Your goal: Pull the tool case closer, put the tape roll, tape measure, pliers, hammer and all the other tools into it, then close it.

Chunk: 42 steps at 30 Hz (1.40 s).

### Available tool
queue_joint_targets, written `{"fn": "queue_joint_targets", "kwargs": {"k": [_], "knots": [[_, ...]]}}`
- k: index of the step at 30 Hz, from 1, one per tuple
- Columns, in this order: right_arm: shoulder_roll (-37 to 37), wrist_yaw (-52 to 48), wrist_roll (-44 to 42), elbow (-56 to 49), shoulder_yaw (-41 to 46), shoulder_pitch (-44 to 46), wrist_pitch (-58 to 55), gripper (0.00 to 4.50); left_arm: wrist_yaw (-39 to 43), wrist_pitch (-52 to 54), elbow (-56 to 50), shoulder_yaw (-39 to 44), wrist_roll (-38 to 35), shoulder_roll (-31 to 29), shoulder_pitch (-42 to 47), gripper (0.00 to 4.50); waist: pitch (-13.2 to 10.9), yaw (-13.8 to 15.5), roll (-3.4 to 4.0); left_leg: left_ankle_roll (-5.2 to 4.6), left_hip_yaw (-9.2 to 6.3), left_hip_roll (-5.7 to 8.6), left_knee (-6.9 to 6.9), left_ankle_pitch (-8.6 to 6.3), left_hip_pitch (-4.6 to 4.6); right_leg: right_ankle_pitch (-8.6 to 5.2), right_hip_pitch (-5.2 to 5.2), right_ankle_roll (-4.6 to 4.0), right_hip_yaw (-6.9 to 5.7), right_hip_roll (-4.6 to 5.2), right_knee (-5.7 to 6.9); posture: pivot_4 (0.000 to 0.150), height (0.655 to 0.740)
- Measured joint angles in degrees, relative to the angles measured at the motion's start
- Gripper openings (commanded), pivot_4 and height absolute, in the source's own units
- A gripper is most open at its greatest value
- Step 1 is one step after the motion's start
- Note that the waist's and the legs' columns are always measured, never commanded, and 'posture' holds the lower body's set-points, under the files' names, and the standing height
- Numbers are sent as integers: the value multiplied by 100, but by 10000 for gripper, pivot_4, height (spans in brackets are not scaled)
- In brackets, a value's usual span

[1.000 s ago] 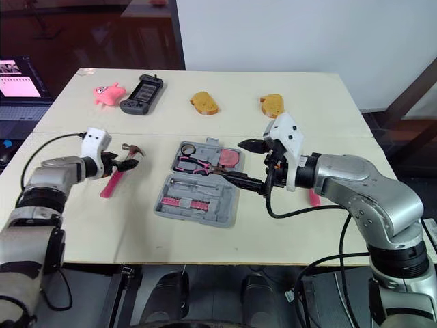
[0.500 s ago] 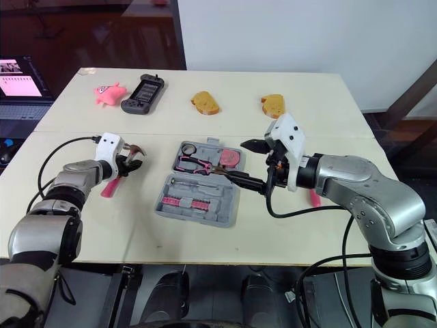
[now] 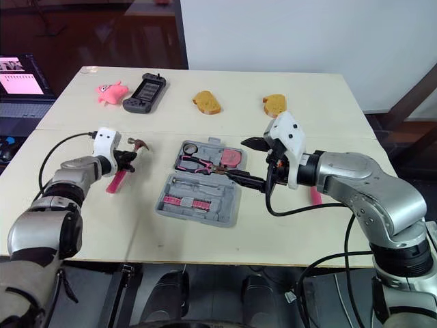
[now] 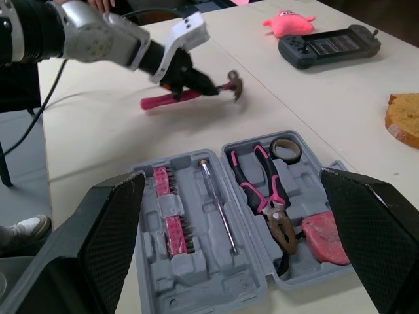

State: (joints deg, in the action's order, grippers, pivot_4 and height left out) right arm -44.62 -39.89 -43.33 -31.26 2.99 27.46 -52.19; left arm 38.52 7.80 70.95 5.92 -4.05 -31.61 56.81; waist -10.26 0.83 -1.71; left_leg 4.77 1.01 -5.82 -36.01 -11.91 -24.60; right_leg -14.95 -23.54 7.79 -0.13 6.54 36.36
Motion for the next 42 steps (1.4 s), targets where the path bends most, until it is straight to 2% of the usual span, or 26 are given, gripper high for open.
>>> {"fn": "queue_joint_targets", "kwargs": {"k": [5, 11, 16, 22, 30, 34, 42], "knots": [[36, -1, -2, 1, -29, 5, 0, 45000, 1023, 158, -785, -20, -96, -262, 201, 306, -1, -22, 1, 0, 0, 0, 5, 0, 0, 0, -5, 0, 0, 0, 2, 1500, 7207], [85, 0, 9, 4, -79, 16, 9, 45000, 2509, 724, -2346, -399, -165, -700, 16, 306, -2, -16, 3, 0, 0, -1, 5, 0, 0, 0, -5, 0, 1, 0, 3, 1500, 7207], [78, -7, -19, -10, -75, 0, 7, 45000, 3481, 991, -3277, -1002, -108, -936, -209, 306, -2, -7, 3, -1, 0, -1, 2, 0, -3, -1, -4, -1, 1, 0, 2, 1500, 7207], [-288, -97, -205, -332, 206, -469, -158, 45000, 4636, 1502, -4584, -2188, 224, -1099, -202, 306, -4, -6, 6, -2, -2, -1, -3, 0, -12, -1, -9, -3, 2, 0, 1, 1500, 7207], [-655, 28, -545, -729, 781, -1034, -496, 45000, 5334, 2016, -5538, -3595, 645, -1298, -133, 306, -7, -10, 11, -5, -2, -1, -4, -2, -15, -3, -14, -5, 6, 0, 1, 1500, 7207], [-696, 188, -705, -926, 959, -1223, -608, 45000, 5326, 2160, -5714, -3918, 858, -998, -90, 306, -7, 4, 10, -6, -3, 0, -14, -2, -18, -14, -12, -25, 6, 0, 0, 1500, 7207], [-788, 513, -850, -1107, 1163, -1427, -709, 45000, 4895, 2045, -5542, -4169, 1356, -216, -56, 306, -7, -8, 11, -8, -7, 0, -15, -1, -29, -3, -23, -4, 6, -1, 2, 1500, 7207]]}}
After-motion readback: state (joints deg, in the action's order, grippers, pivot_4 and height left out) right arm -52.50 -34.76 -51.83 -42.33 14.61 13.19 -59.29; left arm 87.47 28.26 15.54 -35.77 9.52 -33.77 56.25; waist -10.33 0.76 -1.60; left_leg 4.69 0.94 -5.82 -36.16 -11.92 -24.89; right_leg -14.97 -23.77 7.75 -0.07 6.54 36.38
